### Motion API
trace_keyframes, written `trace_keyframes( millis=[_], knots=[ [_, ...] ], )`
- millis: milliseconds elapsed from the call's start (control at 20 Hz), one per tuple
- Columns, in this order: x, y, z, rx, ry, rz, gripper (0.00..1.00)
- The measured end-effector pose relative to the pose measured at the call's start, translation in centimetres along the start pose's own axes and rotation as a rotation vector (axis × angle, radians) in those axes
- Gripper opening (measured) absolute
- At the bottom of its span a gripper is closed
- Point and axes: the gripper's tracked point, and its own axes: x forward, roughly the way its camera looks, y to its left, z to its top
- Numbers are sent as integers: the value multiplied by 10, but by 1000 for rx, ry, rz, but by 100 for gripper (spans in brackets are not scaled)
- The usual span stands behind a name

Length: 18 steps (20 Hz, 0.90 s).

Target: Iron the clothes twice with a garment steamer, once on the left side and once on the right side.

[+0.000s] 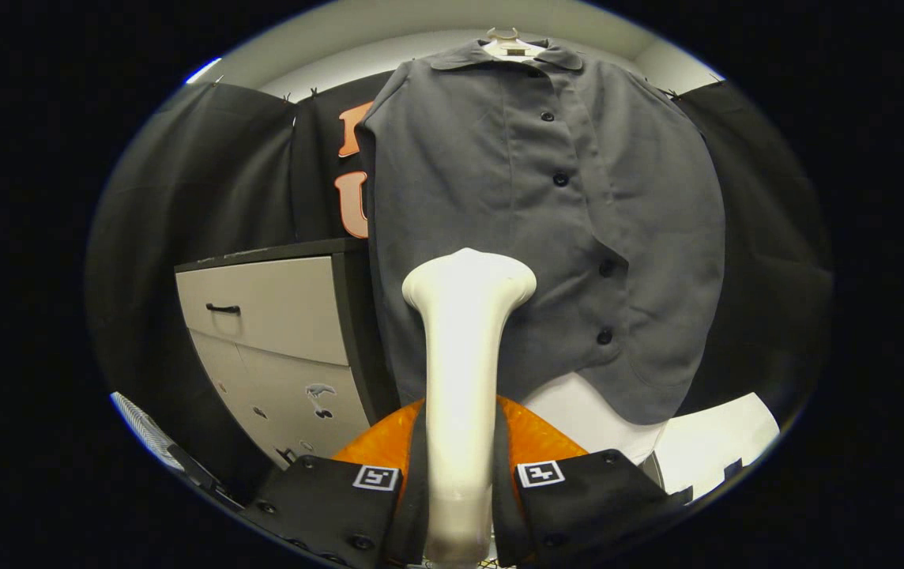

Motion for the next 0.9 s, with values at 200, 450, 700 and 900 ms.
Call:
trace_keyframes(
  millis=[200,450,700,900],
  knots=[
    [-1,0,-15,-19,26,-7,41],
    [-11,3,-14,-47,29,-6,41],
    [-44,17,24,-63,-43,35,41],
    [-71,18,74,-45,-129,51,40]
  ],
)
